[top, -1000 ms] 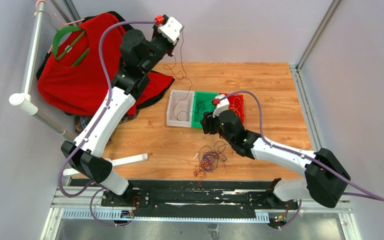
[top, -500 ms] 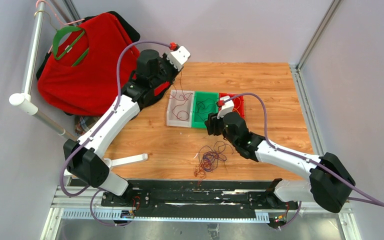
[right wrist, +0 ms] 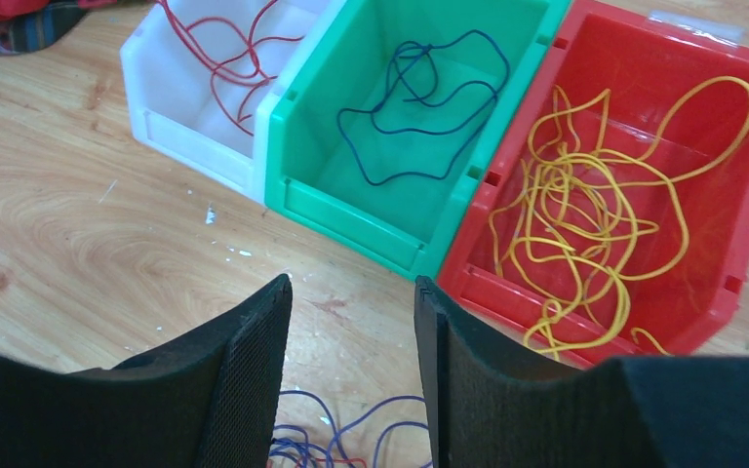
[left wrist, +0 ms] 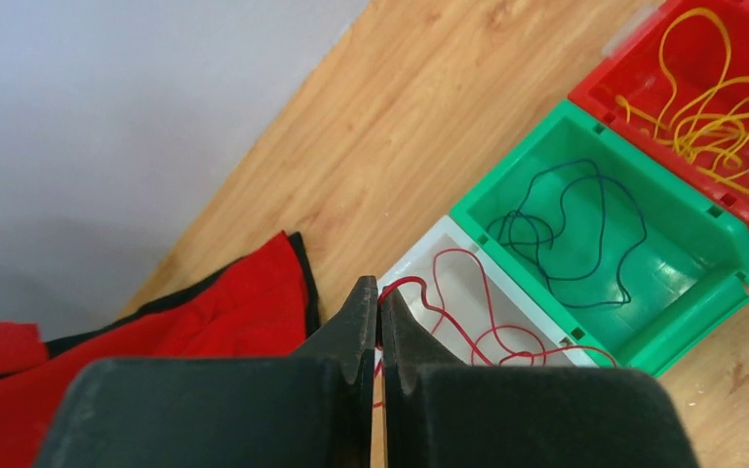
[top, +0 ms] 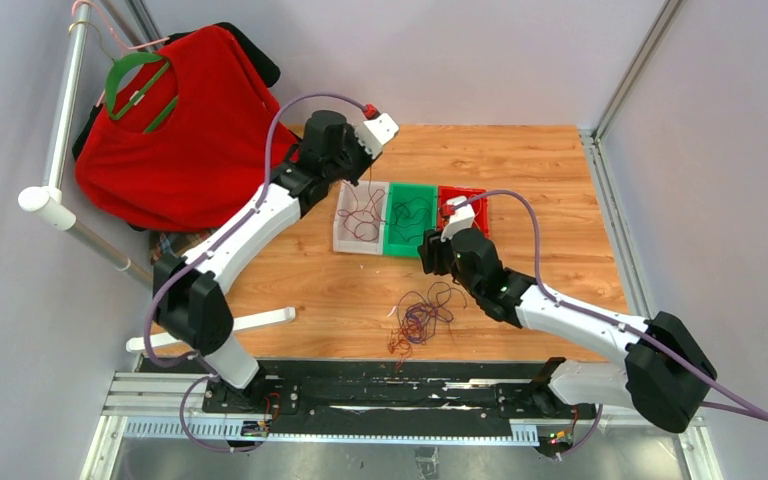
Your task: Untangle the cables
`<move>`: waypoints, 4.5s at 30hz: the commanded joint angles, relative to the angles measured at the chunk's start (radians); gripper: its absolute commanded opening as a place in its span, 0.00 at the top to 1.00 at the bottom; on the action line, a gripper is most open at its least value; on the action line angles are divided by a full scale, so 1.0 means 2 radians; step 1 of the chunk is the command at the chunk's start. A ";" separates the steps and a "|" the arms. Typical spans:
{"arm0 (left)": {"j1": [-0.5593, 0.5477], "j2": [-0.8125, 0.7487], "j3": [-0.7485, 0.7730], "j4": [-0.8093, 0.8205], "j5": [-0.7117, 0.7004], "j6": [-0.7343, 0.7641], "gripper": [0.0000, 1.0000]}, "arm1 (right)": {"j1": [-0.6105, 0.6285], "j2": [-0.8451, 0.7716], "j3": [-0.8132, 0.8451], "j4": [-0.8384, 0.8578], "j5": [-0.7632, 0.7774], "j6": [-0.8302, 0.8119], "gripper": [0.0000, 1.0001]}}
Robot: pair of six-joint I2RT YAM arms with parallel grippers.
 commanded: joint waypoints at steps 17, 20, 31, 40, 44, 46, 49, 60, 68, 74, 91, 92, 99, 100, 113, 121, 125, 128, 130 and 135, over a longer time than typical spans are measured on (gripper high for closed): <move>0.022 0.099 -0.030 0.050 0.133 0.015 1.00 | -0.040 -0.027 -0.021 -0.037 0.018 -0.001 0.52; 0.025 0.108 -0.037 0.038 0.151 0.029 1.00 | -0.040 -0.024 -0.018 -0.039 0.017 -0.001 0.53; 0.029 0.148 -0.061 0.093 0.037 0.115 0.99 | -0.040 -0.023 -0.013 -0.047 0.016 0.000 0.53; 0.018 0.164 -0.048 0.068 -0.016 0.163 0.84 | -0.040 -0.030 -0.007 -0.057 0.016 0.000 0.53; 0.018 0.149 -0.031 0.041 -0.019 0.167 0.52 | -0.040 -0.044 -0.004 -0.065 0.018 -0.003 0.53; 0.021 0.139 -0.014 0.011 -0.008 0.160 0.41 | -0.040 -0.054 -0.003 -0.070 0.020 -0.005 0.53; 0.024 0.125 0.028 -0.055 0.011 0.154 0.23 | -0.040 -0.064 -0.002 -0.080 0.022 -0.006 0.53; 0.028 0.053 0.069 -0.254 0.115 0.122 0.02 | -0.041 -0.075 -0.007 -0.087 0.020 0.002 0.53; -0.061 -0.018 -0.115 -0.230 0.222 0.023 0.00 | -0.042 -0.078 -0.015 -0.093 0.025 0.007 0.53; -0.084 0.032 -0.149 -0.131 0.224 -0.137 0.09 | -0.043 -0.107 -0.038 -0.101 0.039 0.016 0.53; -0.122 0.100 -0.222 0.042 0.176 -0.230 0.47 | -0.043 -0.150 -0.053 -0.110 0.045 0.017 0.57; -0.122 0.102 -0.220 0.044 0.176 -0.229 0.53 | -0.043 -0.151 -0.054 -0.109 0.044 0.016 0.57; -0.119 0.060 -0.192 -0.038 0.175 -0.185 0.99 | -0.043 -0.173 -0.060 -0.103 0.025 0.017 0.58; -0.117 0.043 -0.187 -0.049 0.180 -0.181 0.99 | -0.043 -0.175 -0.061 -0.100 0.019 0.018 0.57; -0.111 -0.035 -0.056 -0.195 0.200 -0.152 0.99 | -0.005 -0.158 -0.030 -0.041 -0.092 0.009 0.35; -0.111 -0.050 -0.024 -0.231 0.221 -0.133 0.99 | 0.009 -0.120 -0.009 -0.004 -0.115 -0.004 0.34; -0.111 -0.058 -0.003 -0.252 0.232 -0.115 0.99 | 0.016 -0.106 -0.012 0.022 -0.137 -0.002 0.34; -0.111 -0.064 0.014 -0.270 0.242 -0.095 0.99 | 0.020 -0.095 -0.009 0.033 -0.147 -0.002 0.34; -0.111 -0.067 0.025 -0.283 0.248 -0.087 0.99 | 0.021 -0.089 -0.005 0.040 -0.156 0.000 0.34; -0.111 -0.072 0.046 -0.289 0.252 -0.086 0.99 | 0.023 -0.065 0.010 0.067 -0.172 0.015 0.34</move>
